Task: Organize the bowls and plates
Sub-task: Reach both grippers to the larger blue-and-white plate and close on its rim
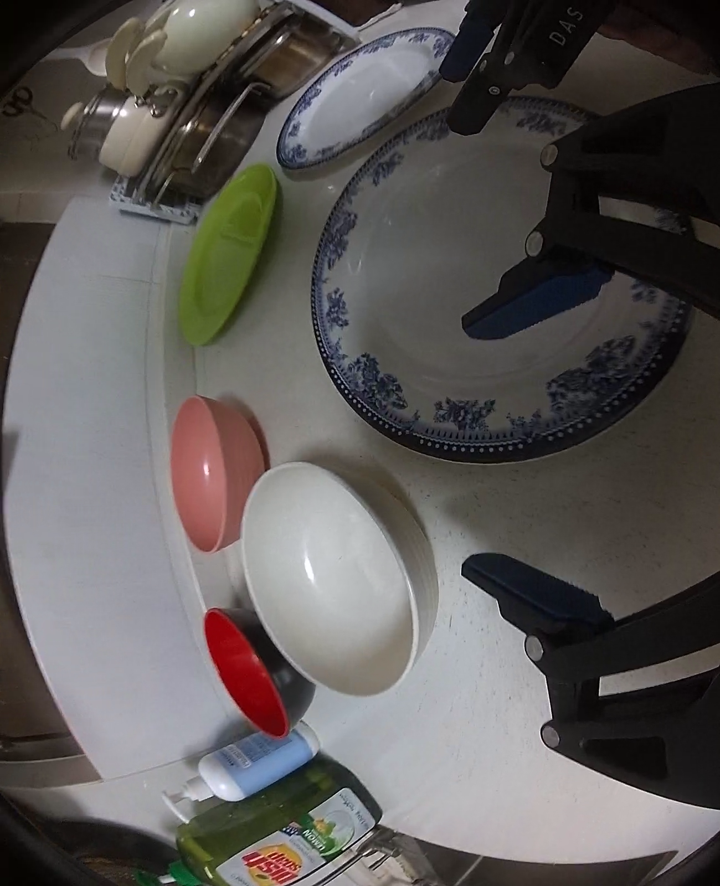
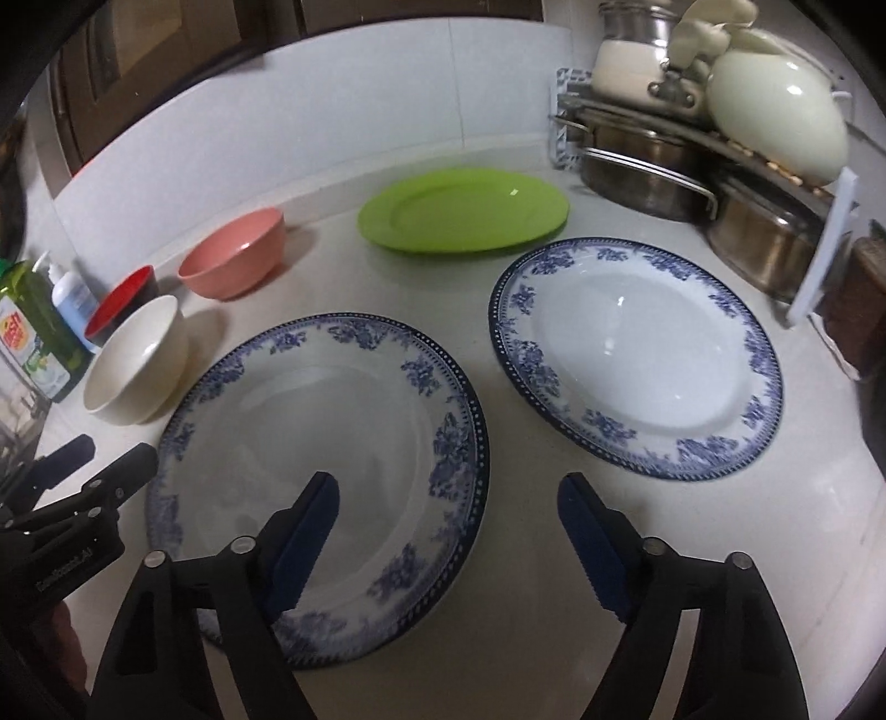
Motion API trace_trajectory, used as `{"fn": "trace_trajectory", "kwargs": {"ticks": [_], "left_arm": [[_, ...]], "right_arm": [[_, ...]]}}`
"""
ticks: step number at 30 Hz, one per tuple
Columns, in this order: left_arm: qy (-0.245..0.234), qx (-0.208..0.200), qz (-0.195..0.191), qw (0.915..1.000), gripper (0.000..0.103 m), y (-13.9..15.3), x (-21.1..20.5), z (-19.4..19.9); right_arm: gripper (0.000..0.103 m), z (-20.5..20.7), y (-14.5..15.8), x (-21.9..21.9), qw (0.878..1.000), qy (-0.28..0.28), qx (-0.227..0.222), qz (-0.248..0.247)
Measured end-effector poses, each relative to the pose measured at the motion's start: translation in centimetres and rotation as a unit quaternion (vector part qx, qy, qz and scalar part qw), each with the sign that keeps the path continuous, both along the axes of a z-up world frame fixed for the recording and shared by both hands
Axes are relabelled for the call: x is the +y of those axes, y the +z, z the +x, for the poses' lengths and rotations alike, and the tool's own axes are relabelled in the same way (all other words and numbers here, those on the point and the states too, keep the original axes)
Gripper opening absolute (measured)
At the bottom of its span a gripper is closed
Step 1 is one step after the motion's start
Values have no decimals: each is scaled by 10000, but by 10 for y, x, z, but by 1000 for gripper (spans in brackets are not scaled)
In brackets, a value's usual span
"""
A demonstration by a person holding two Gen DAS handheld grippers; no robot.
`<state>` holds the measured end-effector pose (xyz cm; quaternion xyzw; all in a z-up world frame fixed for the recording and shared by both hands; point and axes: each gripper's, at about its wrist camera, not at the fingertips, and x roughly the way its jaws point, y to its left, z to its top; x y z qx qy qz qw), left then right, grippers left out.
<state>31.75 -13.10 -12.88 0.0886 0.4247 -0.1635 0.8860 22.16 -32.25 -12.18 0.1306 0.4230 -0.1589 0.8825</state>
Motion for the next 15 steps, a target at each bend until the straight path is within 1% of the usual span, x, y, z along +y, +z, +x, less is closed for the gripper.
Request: {"fn": "trace_trajectory", "kwargs": {"ticks": [5, 10, 15], "left_arm": [[10, 151, -19, 9999, 71, -9, -3, 4], [-41, 302, -60, 9995, 61, -13, -4, 9], [-132, 503, -154, 9985, 46, -17, -6, 12]], "right_arm": [[68, 12, -12, -7, 9999, 28, 79, 150], [57, 16, -17, -9, 9997, 59, 160, 202], [48, 19, -20, -10, 9995, 105, 213, 228]]}}
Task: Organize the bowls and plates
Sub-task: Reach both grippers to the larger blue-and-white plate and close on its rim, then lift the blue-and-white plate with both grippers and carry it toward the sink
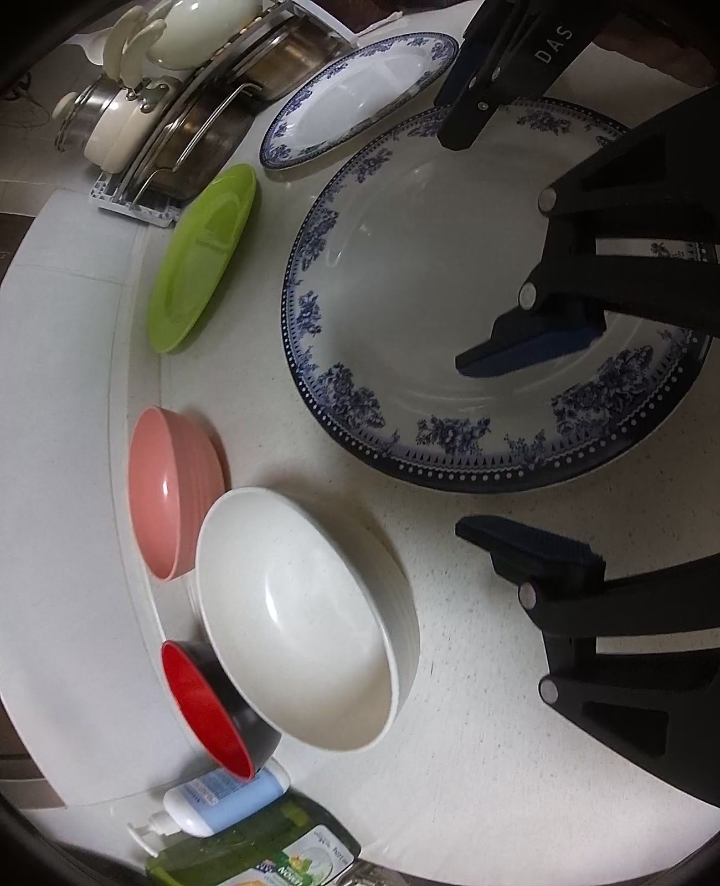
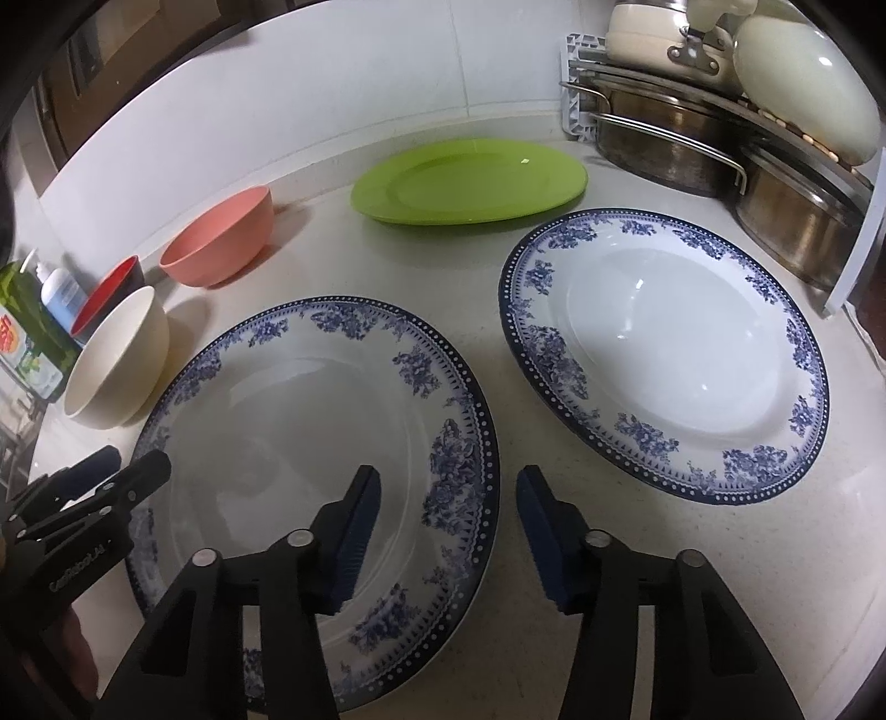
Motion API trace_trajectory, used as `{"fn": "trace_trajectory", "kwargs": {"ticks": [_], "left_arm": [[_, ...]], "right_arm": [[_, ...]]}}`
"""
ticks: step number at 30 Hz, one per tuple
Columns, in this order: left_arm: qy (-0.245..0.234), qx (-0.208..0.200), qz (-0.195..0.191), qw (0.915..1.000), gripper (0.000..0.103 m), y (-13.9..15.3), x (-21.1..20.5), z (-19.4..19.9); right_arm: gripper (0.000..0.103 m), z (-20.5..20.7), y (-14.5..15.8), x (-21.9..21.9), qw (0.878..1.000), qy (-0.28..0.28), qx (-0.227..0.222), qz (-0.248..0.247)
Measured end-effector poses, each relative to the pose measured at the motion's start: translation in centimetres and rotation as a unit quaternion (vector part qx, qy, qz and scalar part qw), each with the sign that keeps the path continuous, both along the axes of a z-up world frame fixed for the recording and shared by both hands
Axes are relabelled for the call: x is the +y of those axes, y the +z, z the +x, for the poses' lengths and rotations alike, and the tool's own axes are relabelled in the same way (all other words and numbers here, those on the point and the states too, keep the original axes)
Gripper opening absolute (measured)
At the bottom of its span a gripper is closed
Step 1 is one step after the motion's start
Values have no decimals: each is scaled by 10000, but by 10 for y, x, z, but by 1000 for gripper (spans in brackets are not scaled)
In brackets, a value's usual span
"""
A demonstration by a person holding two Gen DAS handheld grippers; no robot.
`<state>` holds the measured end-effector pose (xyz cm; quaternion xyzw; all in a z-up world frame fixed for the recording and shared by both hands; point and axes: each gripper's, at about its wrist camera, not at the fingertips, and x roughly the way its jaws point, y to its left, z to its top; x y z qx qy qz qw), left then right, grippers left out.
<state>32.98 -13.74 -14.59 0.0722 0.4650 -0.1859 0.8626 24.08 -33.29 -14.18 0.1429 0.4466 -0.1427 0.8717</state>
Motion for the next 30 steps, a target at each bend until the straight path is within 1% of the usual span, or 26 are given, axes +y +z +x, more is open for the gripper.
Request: {"fn": "trace_trajectory", "kwargs": {"ticks": [3, 5, 8, 10, 15, 19, 23, 30], "left_arm": [[-12, 127, -61, 9999, 40, -3, 0, 1], [-3, 89, -58, 9999, 38, -4, 0, 1], [-11, 79, -61, 9999, 37, -4, 1, 1], [7, 65, -65, 10000, 36, -5, 0, 0], [2, 10, -77, 10000, 36, -2, 3, -5], [-23, -100, -139, 9999, 36, 10, 7, -14], [9, -131, -217, 9997, 36, 24, 15, -21], [241, -258, -312, 9989, 36, 51, 48, -32]], "right_arm": [[44, 2, -1, 0, 10000, 12, 52, -5], [41, 3, -1, 0, 10000, 12, 78, -43], [39, 4, -1, 1, 9998, 28, 139, -121], [35, 4, -1, 1, 9997, 24, 176, -165], [34, 2, 0, 2, 9996, 39, 230, -184], [34, -2, 5, 4, 9994, 38, 230, -244], [34, -8, 21, 10, 9992, 45, 183, -365], [34, -14, 50, 31, 9989, 147, 53, -448]]}}
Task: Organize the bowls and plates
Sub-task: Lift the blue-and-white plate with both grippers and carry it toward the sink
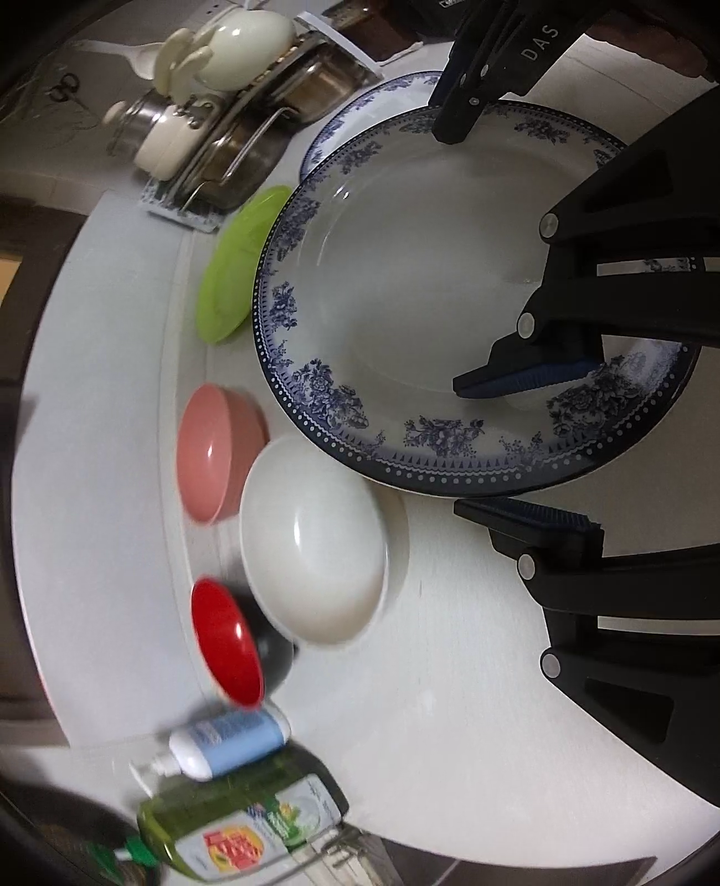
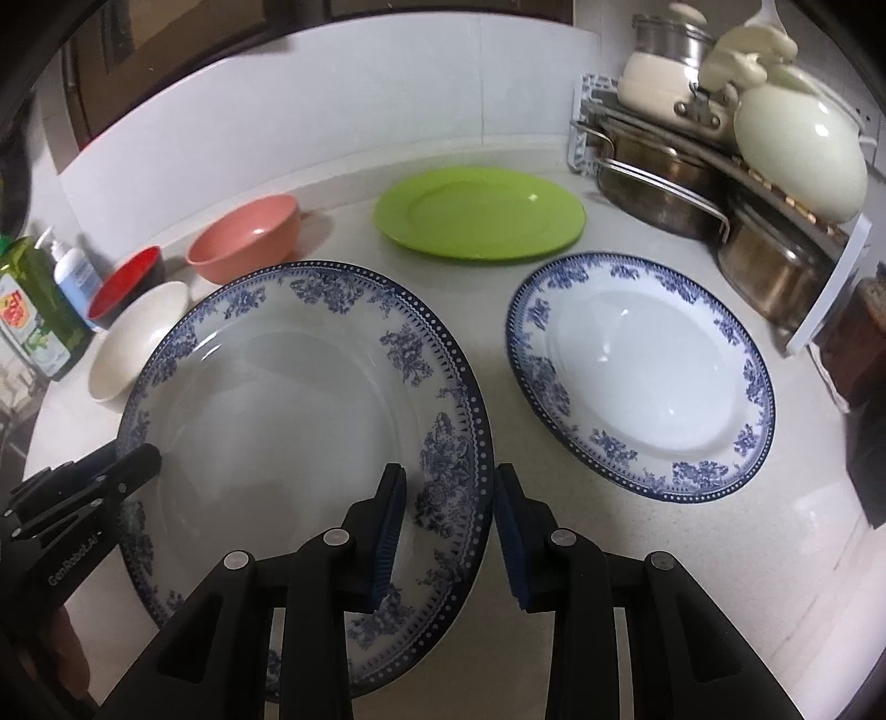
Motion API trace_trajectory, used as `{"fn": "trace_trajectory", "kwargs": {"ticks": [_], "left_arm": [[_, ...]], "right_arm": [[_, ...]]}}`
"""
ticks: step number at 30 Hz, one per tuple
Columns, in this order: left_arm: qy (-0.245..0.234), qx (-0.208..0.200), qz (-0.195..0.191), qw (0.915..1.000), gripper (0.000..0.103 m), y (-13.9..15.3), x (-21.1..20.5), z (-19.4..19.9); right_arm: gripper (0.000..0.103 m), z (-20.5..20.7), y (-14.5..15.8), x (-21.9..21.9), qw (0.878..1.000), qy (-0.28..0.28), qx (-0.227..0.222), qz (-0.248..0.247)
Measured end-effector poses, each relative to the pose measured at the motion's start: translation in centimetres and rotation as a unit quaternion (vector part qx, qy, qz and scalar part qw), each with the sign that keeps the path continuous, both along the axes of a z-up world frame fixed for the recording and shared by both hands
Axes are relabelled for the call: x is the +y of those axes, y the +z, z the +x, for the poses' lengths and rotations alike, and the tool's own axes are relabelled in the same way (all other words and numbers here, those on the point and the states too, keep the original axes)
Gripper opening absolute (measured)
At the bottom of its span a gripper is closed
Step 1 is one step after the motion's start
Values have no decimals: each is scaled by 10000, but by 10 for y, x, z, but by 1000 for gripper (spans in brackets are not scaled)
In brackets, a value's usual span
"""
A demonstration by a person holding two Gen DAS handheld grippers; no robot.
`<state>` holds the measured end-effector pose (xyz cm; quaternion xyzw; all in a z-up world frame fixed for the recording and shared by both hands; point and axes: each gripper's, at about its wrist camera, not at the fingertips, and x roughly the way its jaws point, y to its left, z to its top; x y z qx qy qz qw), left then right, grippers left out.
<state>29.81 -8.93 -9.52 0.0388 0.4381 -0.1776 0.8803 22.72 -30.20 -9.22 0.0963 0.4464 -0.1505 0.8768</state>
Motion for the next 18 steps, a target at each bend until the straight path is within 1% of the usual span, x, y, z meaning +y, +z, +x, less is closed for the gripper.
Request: {"fn": "trace_trajectory", "kwargs": {"ticks": [4, 10, 13, 18], "left_arm": [[234, -129, -17, 9996, 36, 13, 25, -6], [651, -298, -2, 9974, 36, 27, 70, -14], [923, -333, 20, 9952, 36, 31, 96, -20], [1442, -345, 98, 9889, 36, 32, 141, -27]], "right_arm": [[34, 1, 12, 18, 9999, 142, -67, -12], [34, 2, 26, 57, 9986, 501, -176, 25], [34, 7, 30, 78, 9972, 705, -237, 52], [34, 18, 33, 122, 9921, 1223, -273, 74]]}}
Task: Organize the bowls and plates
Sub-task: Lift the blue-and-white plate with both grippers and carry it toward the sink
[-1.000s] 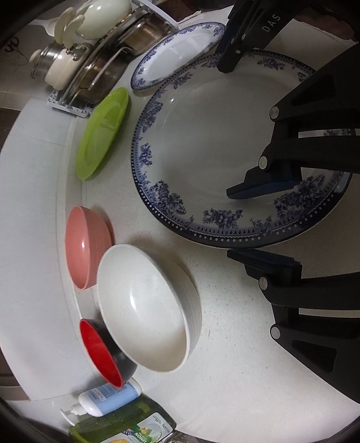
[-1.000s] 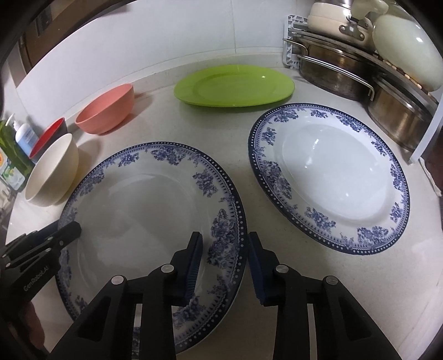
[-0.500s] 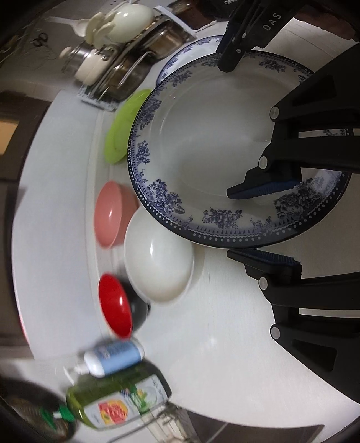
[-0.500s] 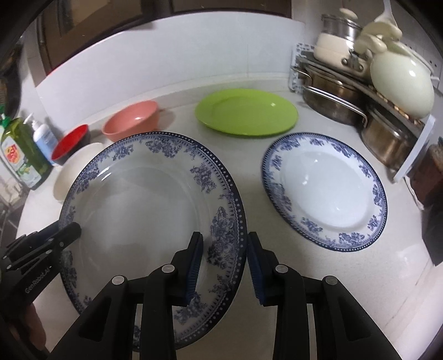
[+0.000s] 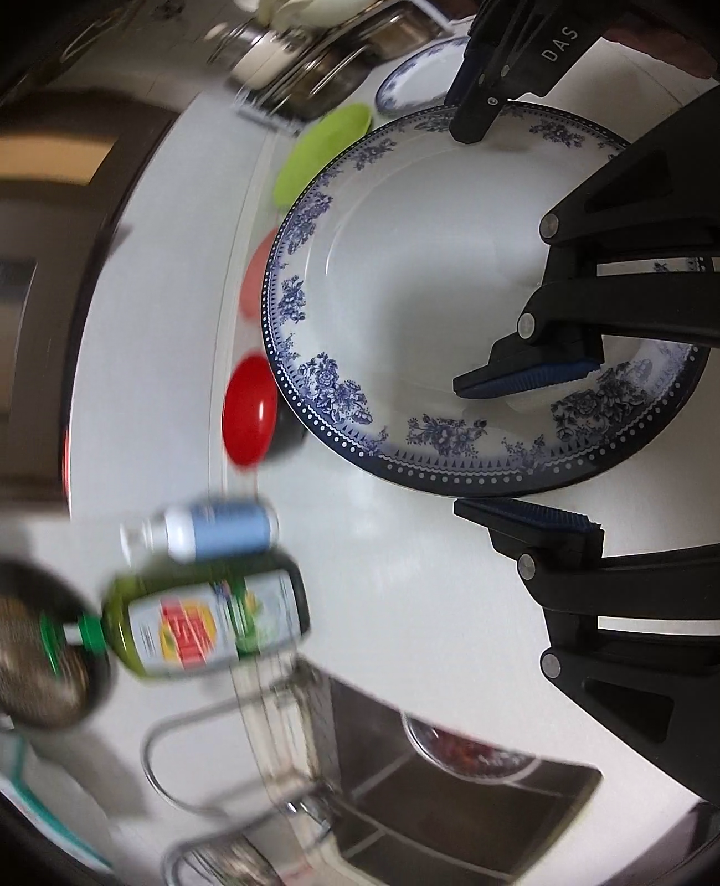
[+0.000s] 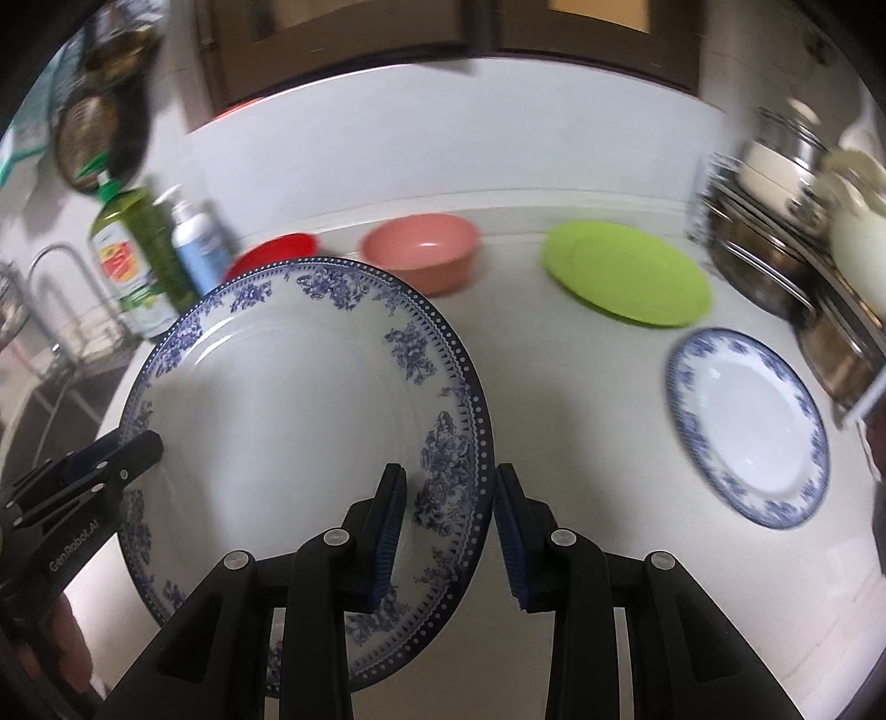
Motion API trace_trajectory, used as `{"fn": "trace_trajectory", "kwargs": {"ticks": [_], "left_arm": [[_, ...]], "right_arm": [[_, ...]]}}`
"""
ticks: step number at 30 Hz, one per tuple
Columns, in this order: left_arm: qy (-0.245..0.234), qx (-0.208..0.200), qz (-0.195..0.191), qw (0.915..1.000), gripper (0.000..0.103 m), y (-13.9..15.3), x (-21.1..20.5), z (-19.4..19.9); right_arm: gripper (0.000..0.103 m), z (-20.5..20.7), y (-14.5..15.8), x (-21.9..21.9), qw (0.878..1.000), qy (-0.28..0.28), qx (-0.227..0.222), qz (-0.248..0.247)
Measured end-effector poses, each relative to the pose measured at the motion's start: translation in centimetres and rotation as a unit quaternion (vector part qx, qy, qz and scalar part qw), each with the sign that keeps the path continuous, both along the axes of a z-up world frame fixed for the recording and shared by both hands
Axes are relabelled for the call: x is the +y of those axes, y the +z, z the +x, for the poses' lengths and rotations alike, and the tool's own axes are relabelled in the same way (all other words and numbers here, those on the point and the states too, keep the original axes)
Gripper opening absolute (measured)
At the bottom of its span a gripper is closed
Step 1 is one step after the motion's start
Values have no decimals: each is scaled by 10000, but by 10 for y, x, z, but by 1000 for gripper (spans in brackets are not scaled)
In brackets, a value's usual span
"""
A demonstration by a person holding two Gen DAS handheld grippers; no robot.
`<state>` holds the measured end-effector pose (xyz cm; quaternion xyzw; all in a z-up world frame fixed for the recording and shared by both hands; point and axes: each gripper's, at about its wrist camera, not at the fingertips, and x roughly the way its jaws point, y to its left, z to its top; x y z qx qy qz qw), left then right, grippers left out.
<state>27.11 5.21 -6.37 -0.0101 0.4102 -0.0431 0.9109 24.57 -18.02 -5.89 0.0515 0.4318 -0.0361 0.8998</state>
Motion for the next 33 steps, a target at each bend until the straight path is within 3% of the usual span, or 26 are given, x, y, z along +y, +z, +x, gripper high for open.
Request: {"fn": "trace_trajectory", "kwargs": {"ticks": [8, 14, 33], "left_arm": [[653, 159, 91, 9977, 36, -11, 56, -4], [873, 408, 116, 9953, 36, -28, 80, -1], [974, 1064, 134, 9895, 36, -78, 102, 8]], "right_arm": [[34, 21, -9, 63, 9971, 745, 112, 93], [34, 32, -26, 96, 9935, 1084, 324, 120], [34, 52, -86, 133, 9866, 1191, 1101, 172]]}}
